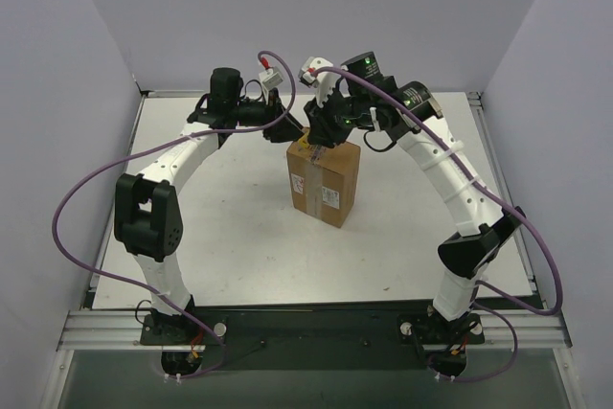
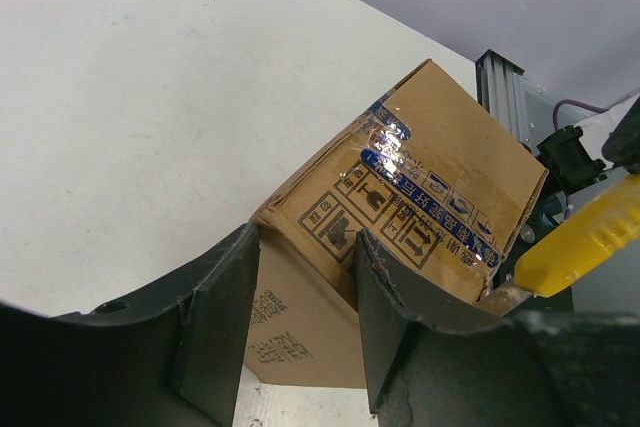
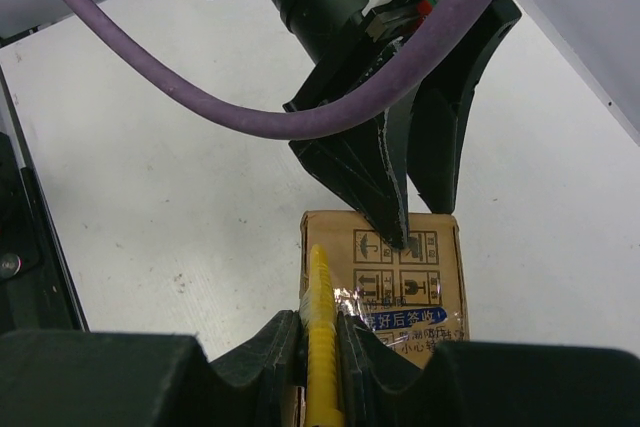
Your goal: Unpack the express box
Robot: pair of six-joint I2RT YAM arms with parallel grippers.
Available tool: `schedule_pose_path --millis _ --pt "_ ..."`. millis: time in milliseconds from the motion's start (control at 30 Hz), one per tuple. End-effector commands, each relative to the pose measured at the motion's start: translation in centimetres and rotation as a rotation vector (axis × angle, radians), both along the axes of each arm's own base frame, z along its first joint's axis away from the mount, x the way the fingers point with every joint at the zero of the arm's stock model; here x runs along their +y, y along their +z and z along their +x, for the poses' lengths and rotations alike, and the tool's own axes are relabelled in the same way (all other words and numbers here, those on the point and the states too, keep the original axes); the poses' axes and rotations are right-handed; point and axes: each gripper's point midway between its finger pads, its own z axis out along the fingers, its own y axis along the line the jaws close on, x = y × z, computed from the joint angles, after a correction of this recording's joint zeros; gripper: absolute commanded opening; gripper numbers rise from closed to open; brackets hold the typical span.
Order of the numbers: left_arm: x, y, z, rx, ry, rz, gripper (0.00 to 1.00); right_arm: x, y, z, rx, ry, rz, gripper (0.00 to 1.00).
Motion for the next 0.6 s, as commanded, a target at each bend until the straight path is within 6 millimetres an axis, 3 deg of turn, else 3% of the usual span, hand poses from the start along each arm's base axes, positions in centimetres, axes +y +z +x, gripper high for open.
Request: schedule_pose_path --millis 0,400,567 --pt "0.1 -7.6 -0.5 0.151 0.058 0.146 0.52 0.5 1.7 0.1 -0.04 0.002 0.04 0.0" --pt "0.1 -7.9 -0.4 0.155 0.058 0.149 0.51 -0.1 -0.4 -1.1 0.016 0.032 0.001 0.0" --pt "0.1 -7.9 -0.3 0.151 0.06 0.151 0.52 -0.4 -0.4 -1.7 0.032 0.045 0.001 0.0"
